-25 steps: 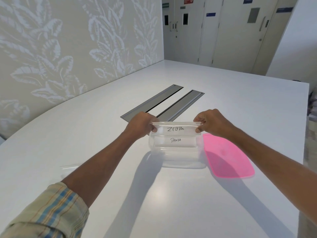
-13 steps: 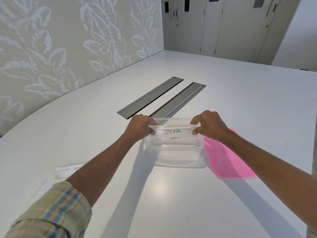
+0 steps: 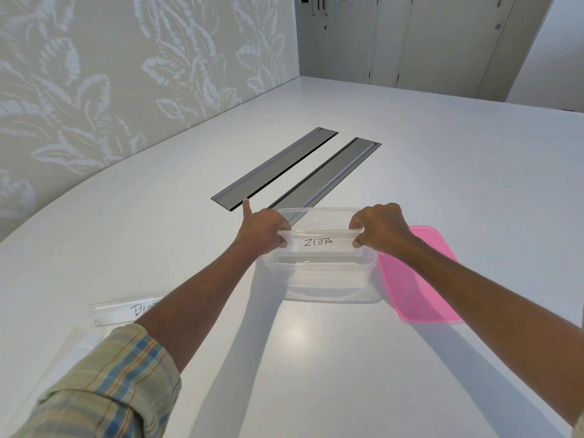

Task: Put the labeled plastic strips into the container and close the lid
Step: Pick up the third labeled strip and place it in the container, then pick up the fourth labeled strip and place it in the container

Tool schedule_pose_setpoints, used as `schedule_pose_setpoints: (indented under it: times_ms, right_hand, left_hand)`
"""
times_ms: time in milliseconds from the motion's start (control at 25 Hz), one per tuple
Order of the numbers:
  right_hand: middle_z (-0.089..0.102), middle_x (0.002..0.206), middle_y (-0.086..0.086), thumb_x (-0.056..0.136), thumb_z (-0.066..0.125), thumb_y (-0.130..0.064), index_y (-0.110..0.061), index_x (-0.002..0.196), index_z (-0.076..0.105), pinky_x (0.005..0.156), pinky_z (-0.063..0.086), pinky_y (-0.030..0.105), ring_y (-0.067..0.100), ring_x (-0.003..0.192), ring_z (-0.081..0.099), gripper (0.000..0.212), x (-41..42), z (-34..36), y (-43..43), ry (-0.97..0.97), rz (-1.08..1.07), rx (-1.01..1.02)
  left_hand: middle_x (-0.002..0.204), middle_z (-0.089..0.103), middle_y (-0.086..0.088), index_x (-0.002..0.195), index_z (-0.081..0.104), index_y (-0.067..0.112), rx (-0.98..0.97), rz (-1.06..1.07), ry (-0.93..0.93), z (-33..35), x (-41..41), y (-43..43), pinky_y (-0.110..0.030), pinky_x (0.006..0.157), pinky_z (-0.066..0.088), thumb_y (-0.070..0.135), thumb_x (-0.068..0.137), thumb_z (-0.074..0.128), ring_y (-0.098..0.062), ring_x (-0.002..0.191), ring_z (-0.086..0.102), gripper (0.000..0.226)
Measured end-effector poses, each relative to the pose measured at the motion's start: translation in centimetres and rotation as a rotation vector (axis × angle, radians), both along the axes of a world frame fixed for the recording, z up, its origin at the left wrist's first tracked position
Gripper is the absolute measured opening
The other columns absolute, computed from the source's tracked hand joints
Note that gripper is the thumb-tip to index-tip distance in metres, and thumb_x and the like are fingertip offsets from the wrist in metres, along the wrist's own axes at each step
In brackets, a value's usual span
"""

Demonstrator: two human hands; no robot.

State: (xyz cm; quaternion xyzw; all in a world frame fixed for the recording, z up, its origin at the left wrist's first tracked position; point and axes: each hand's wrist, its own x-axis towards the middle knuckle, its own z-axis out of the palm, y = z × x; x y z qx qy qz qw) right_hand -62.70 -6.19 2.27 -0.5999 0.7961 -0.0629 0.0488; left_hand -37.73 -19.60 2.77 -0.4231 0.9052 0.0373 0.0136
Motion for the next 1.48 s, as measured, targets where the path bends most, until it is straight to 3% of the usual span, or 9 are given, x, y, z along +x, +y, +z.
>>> schedule_pose_setpoints:
  times_ms: [360,520,600,640,760,880,1120,1280,1480]
  right_hand:
    - [0.075,0.123,-0.012,0.085,0.076,-0.023,-0.030,0.118,0.076,0.103,0.039,0.039,0.018,0.118,0.067,0.034,0.2,0.1,0.2,0.019,0.020,0.010]
    - [0.076,0.123,-0.012,0.088,0.075,-0.031,-0.030,0.119,0.075,0.105,0.039,0.039,0.017,0.119,0.067,0.030,0.2,0.4,0.4,-0.025,0.016,-0.027]
    - [0.076,0.123,-0.010,0.090,0.075,-0.038,-0.028,0.119,0.075,0.106,0.038,0.040,0.018,0.119,0.067,0.031,0.3,0.7,0.7,-0.052,0.007,-0.065]
    - [0.076,0.123,-0.009,0.091,0.075,-0.040,-0.027,0.119,0.076,0.106,0.037,0.040,0.020,0.119,0.067,0.031,0.4,0.9,0.9,-0.057,0.001,-0.092]
    - [0.078,0.120,-0.006,0.091,0.075,-0.040,-0.025,0.115,0.078,0.107,0.039,0.043,0.022,0.115,0.068,0.028,1.1,1.8,2.1,-0.088,-0.026,-0.195]
    - [0.080,0.115,-0.005,0.090,0.077,-0.037,-0.024,0.110,0.080,0.104,0.045,0.043,0.021,0.112,0.069,0.025,2.6,3.4,3.1,-0.158,-0.001,-0.295]
    - [0.077,0.110,-0.009,0.089,0.080,-0.033,-0.025,0.106,0.081,0.091,0.052,0.035,0.017,0.091,0.065,0.018,8.5,6.2,4.1,-0.375,0.097,-0.337]
    - [0.075,0.102,-0.016,0.087,0.082,-0.032,-0.028,0.101,0.081,0.089,0.050,0.029,0.008,0.099,0.068,0.015,14.3,6.3,3.6,-0.480,0.250,-0.301]
    - [0.077,0.106,-0.011,0.087,0.082,-0.033,-0.027,0.107,0.081,0.096,0.054,0.033,0.008,0.107,0.069,0.020,22.5,6.1,2.5,-0.555,0.379,-0.237]
  left_hand:
    - [0.129,0.074,0.014,0.124,0.075,0.030,0.005,0.013,-0.032,0.0,-0.3,0.3,-0.067,0.127,0.000,0.031,0.087,0.083,-0.014,0.130,0.062,0.038]
    - [0.127,0.074,0.014,0.120,0.077,0.031,0.003,0.010,0.031,0.2,-0.1,0.4,-0.062,0.128,0.011,0.035,0.089,0.080,-0.015,0.128,0.062,0.031]
    - [0.119,0.077,0.013,0.111,0.081,0.031,-0.005,-0.009,0.179,0.5,0.3,0.7,-0.045,0.115,0.037,0.037,0.092,0.076,-0.017,0.117,0.068,0.020]
    - [0.110,0.079,0.014,0.104,0.082,0.031,-0.001,-0.004,0.282,0.7,0.6,1.1,-0.036,0.099,0.046,0.034,0.093,0.075,-0.017,0.107,0.070,0.014]
    - [0.092,0.076,0.018,0.092,0.081,0.033,-0.007,0.097,0.528,1.5,2.2,2.6,-0.029,0.074,0.050,0.034,0.094,0.069,-0.012,0.088,0.068,0.013]
    - [0.094,0.080,0.016,0.095,0.082,0.031,-0.025,0.197,0.648,2.5,4.7,4.7,-0.032,0.076,0.058,0.038,0.096,0.068,-0.011,0.088,0.071,0.015]
    - [0.093,0.077,0.019,0.096,0.083,0.029,0.008,0.398,0.804,4.1,11.4,8.8,-0.026,0.081,0.053,0.038,0.095,0.072,-0.002,0.095,0.067,0.015]
    - [0.094,0.079,0.021,0.092,0.081,0.032,0.028,0.467,0.832,3.6,17.1,11.3,-0.034,0.089,0.058,0.041,0.092,0.072,-0.002,0.100,0.072,0.013]
    - [0.114,0.074,0.017,0.110,0.076,0.035,-0.054,0.556,0.846,2.8,25.5,14.8,-0.041,0.089,0.059,0.043,0.090,0.075,-0.012,0.099,0.072,0.021]
